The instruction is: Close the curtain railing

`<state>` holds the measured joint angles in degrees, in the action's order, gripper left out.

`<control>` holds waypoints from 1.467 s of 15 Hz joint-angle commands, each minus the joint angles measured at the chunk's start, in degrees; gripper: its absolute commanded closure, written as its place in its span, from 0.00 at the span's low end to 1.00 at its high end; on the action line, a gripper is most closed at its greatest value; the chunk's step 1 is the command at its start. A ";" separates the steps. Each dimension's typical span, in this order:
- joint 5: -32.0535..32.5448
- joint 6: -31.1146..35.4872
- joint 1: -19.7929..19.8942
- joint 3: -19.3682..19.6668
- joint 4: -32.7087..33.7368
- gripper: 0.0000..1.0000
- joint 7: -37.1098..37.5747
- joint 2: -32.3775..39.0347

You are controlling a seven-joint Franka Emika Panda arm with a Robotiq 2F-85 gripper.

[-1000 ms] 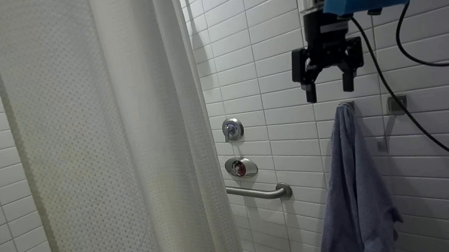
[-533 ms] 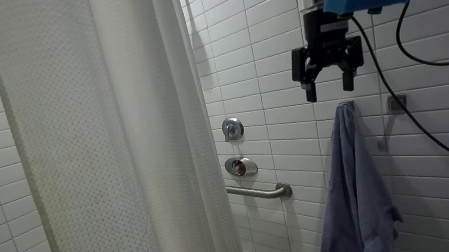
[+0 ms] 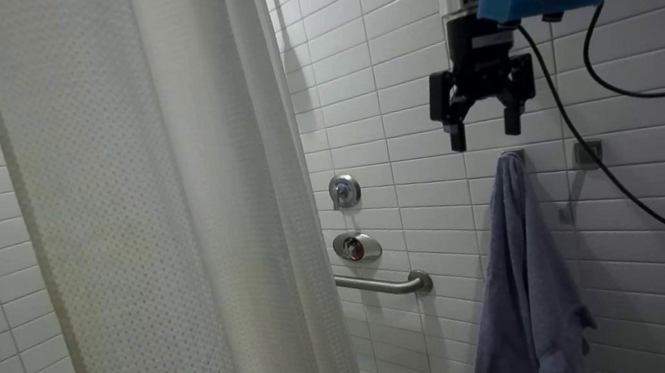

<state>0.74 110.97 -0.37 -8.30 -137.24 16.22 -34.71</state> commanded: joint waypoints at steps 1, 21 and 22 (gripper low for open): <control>0.99 2.74 -1.17 -1.43 2.17 0.00 -0.52 2.07; 0.34 -0.30 -7.52 2.01 13.01 0.00 -21.95 8.91; 0.32 -1.37 -8.04 2.97 14.20 0.00 -25.47 9.32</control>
<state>2.05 113.56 -6.41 -8.31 -127.29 0.00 -27.30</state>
